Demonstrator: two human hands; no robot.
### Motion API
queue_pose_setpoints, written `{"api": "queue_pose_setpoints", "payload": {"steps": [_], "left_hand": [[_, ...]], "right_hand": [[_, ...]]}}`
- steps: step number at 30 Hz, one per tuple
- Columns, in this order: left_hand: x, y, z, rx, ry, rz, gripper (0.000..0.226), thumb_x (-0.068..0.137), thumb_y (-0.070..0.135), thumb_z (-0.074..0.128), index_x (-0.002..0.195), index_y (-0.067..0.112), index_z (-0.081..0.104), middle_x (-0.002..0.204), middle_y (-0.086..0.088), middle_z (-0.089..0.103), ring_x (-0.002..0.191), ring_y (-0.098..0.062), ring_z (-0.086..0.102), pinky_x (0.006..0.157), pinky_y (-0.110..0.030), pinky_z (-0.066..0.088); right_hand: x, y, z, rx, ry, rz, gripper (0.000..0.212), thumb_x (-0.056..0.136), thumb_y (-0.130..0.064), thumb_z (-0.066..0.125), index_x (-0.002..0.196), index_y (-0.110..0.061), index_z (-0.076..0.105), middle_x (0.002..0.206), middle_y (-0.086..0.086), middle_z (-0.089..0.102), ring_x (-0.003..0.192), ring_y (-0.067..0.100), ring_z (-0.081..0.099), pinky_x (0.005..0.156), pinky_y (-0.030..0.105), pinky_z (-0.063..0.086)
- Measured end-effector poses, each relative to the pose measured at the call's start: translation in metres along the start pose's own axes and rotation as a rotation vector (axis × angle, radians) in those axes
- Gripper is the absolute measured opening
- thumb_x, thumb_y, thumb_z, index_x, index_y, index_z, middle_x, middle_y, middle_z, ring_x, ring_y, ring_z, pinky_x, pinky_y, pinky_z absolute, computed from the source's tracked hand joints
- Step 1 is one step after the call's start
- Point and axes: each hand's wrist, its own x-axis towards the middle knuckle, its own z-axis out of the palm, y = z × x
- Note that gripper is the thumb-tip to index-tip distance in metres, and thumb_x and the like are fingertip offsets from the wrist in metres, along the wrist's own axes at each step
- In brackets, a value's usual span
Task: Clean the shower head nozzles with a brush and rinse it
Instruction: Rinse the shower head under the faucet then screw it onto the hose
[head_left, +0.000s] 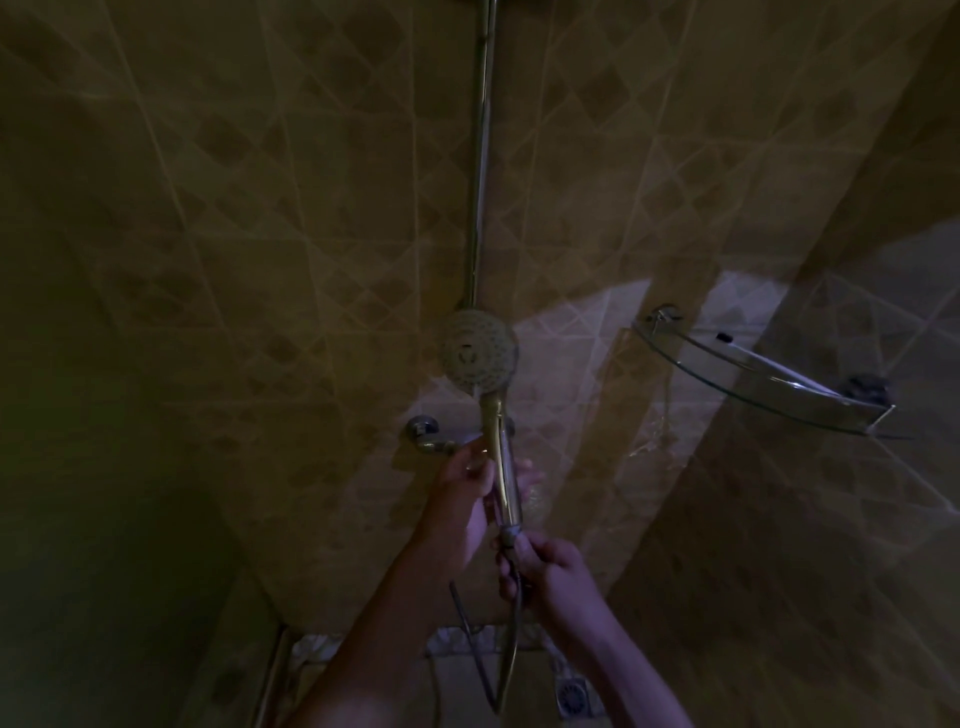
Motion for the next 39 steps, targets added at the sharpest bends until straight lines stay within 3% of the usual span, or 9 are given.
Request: {"api": "queue_pose_setpoints", "payload": {"steps": [4,7,11,13,19,24,29,35,39], "left_hand": [[-0.003,0.003,0.009,-0.044,0.006,-0.08,0.044,0.088,0.028,0.052,0.126,0.005,0.047,0.11,-0.031,0.061,0.097,-0.04,0.066,0.076,-0.041,0.053],[-0.003,0.002,0.011,0.066,0.073,-0.003,0.034,0.09,0.01,0.057,0.121,0.002,0.048,0.11,-0.029,0.061,0.093,-0.032,0.065,0.073,-0.037,0.053],[-0.006,0.006,0.005,0.159,0.115,0.028,0.027,0.088,-0.002,0.056,0.115,-0.004,0.057,0.107,-0.015,0.059,0.094,-0.02,0.053,0.089,-0.036,0.04],[-0.007,0.008,0.002,0.188,0.111,0.023,0.031,0.088,-0.006,0.054,0.118,-0.005,0.058,0.089,-0.007,0.062,0.085,-0.017,0.053,0.082,-0.03,0.042],[-0.01,0.013,-0.005,0.086,0.113,0.022,0.019,0.089,-0.011,0.05,0.105,-0.006,0.059,0.08,-0.022,0.066,0.069,-0.028,0.07,0.06,-0.033,0.057],[-0.009,0.009,-0.004,0.056,0.1,0.028,0.027,0.096,-0.007,0.041,0.12,-0.011,0.05,0.089,-0.024,0.066,0.073,-0.028,0.071,0.069,-0.037,0.06],[-0.008,0.002,0.007,0.157,0.119,0.054,0.012,0.092,0.003,0.055,0.104,0.002,0.055,0.081,-0.014,0.06,0.066,-0.018,0.064,0.063,-0.026,0.055],[-0.008,-0.002,0.007,0.361,0.148,0.053,0.027,0.083,-0.008,0.064,0.102,0.008,0.056,0.092,-0.017,0.055,0.075,-0.018,0.065,0.066,-0.022,0.055],[-0.007,0.002,0.007,0.256,0.104,0.018,0.02,0.089,-0.014,0.051,0.094,0.004,0.057,0.076,-0.008,0.065,0.079,-0.025,0.062,0.089,-0.043,0.051]], "right_hand": [[-0.001,-0.001,0.001,0.021,-0.016,-0.002,0.024,0.099,-0.015,0.049,0.079,-0.008,0.061,0.067,0.009,0.054,0.056,0.016,0.045,0.057,0.028,0.034],[-0.002,0.0,0.001,0.004,-0.013,-0.005,0.023,0.099,-0.015,0.049,0.082,-0.007,0.062,0.065,0.004,0.056,0.056,0.013,0.047,0.055,0.023,0.036],[-0.002,0.004,0.001,0.007,0.007,0.021,0.025,0.099,-0.015,0.048,0.081,-0.005,0.062,0.064,0.005,0.056,0.056,0.014,0.047,0.056,0.025,0.036],[-0.002,0.007,0.001,0.007,0.005,0.024,0.028,0.099,-0.016,0.048,0.075,-0.007,0.061,0.064,0.008,0.054,0.056,0.016,0.045,0.055,0.027,0.033],[0.0,0.009,0.001,0.035,-0.03,0.001,0.029,0.095,-0.027,0.053,0.073,-0.013,0.065,0.068,0.015,0.051,0.056,0.017,0.045,0.057,0.028,0.035],[0.002,0.014,0.008,0.063,-0.033,0.0,0.027,0.088,-0.033,0.056,0.071,-0.014,0.065,0.067,0.015,0.05,0.055,0.019,0.044,0.056,0.03,0.034],[0.001,0.012,0.009,-0.005,0.008,-0.003,0.029,0.09,-0.033,0.055,0.069,-0.015,0.066,0.065,0.008,0.056,0.057,0.017,0.048,0.056,0.029,0.035],[0.0,0.012,0.009,0.0,0.019,-0.007,0.033,0.098,-0.024,0.052,0.07,-0.014,0.066,0.063,0.006,0.057,0.054,0.015,0.048,0.053,0.026,0.036],[0.001,0.013,0.009,0.008,0.024,-0.004,0.032,0.098,-0.023,0.052,0.07,-0.014,0.066,0.064,0.008,0.056,0.055,0.016,0.048,0.054,0.028,0.035]]}}
